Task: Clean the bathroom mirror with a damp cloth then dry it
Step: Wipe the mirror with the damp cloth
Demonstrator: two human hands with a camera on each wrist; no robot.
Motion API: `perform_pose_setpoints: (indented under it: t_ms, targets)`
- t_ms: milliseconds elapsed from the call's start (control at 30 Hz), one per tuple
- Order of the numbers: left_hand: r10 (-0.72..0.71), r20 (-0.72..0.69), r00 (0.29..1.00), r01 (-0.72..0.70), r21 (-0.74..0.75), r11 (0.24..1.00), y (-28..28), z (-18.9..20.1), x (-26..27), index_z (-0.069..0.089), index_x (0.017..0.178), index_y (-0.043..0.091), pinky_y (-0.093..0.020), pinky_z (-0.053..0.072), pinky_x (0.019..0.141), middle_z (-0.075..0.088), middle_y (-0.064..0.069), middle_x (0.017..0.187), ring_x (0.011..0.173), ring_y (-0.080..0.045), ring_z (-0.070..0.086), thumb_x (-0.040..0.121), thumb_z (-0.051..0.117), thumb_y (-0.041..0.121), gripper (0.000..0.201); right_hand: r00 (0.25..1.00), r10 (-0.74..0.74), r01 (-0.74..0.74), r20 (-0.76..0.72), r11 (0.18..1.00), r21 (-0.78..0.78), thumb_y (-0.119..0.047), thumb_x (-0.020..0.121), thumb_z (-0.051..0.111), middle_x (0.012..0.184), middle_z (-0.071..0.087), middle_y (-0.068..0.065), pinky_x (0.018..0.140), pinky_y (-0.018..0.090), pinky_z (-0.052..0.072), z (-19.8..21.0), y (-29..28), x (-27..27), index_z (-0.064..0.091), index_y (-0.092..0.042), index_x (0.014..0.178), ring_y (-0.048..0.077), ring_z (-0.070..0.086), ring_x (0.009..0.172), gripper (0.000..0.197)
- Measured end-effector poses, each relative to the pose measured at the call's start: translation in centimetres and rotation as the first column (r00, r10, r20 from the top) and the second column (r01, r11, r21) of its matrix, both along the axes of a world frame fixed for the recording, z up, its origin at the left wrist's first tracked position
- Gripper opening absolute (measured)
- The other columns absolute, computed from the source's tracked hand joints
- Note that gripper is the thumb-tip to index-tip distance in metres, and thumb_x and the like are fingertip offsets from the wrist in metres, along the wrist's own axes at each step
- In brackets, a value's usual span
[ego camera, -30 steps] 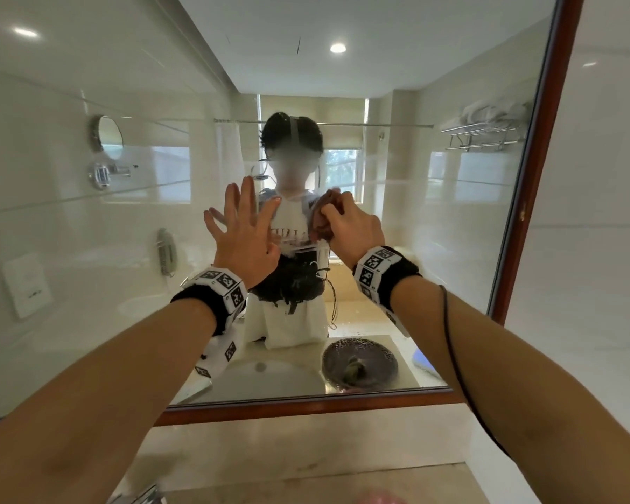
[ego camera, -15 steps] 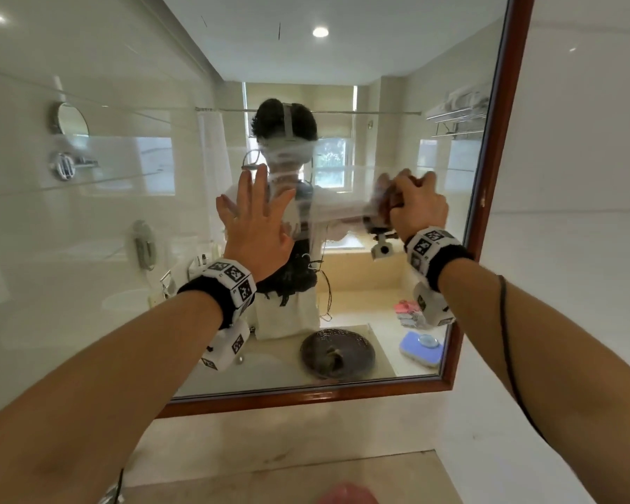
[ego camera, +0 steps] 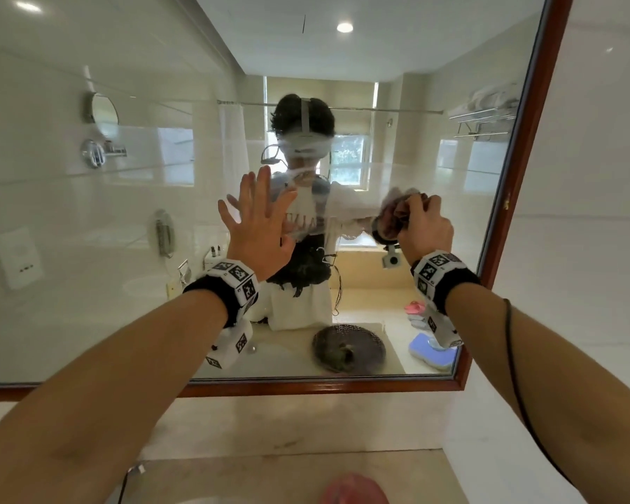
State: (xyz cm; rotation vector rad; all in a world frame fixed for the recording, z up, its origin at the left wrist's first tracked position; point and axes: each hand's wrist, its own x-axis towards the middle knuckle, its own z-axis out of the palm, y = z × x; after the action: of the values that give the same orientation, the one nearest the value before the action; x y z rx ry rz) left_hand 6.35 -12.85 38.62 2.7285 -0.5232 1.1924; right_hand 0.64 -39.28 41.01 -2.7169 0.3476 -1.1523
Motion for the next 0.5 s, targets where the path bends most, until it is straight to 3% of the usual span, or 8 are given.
perform_pose_setpoints:
  t_ms: [100,200,300,500]
  targets:
    - [0.027,0.0,1.0,-0.027,-0.002,1.0,1.7,-0.2,0.2,-0.003,0.152,0.036,-0.073,0.007,0.112,-0.022,-0.011,0.162,0.15,-0.038,-0.015,0.089,0.054,0.04,0.086,0.996,0.07,-0.075,-0.055,0.994,-0.084,-0.012,0.086,0.057,0.128,0.04,0.022,0.077,0.045,0.048,0.0,3.1,0.3,0.04,-0.008,0.136,0.042,0.059,0.086,0.053]
    - [0.031,-0.013,0.999,-0.031,-0.029,0.999,3.6,-0.2,0.0,-0.003,0.153,0.036,-0.072,0.004,0.112,-0.023,-0.007,0.162,0.15,-0.037,-0.015,0.089,0.056,0.039,0.087,0.989,0.122,-0.133,-0.085,0.981,-0.145,-0.017,0.087,0.06,0.131,0.039,0.019,0.075,0.041,0.048,-0.1,6.4,1.1,0.038,-0.013,0.137,0.039,0.06,0.084,0.055]
    - [0.019,-0.026,0.999,-0.02,-0.041,0.999,5.6,-0.4,-0.2,-0.004,0.149,0.039,-0.072,0.002,0.112,-0.022,-0.004,0.162,0.15,-0.038,-0.014,0.086,0.057,0.034,0.088,0.974,0.189,-0.212,-0.123,0.953,-0.216,-0.023,0.082,0.066,0.133,0.038,0.013,0.078,0.039,0.05,-0.9,10.1,2.8,0.045,-0.018,0.128,0.037,0.057,0.095,0.051]
    - [0.024,-0.021,0.999,-0.025,-0.033,0.999,7.3,-1.1,0.0,-0.009,0.149,0.04,-0.073,0.004,0.112,-0.021,-0.006,0.163,0.15,-0.039,-0.013,0.087,0.06,0.036,0.092,0.951,0.238,-0.294,-0.197,0.893,-0.341,-0.02,0.081,0.066,0.148,0.028,0.022,0.08,0.048,0.052,-2.6,15.7,4.3,0.045,-0.012,0.127,0.044,0.055,0.103,0.052]
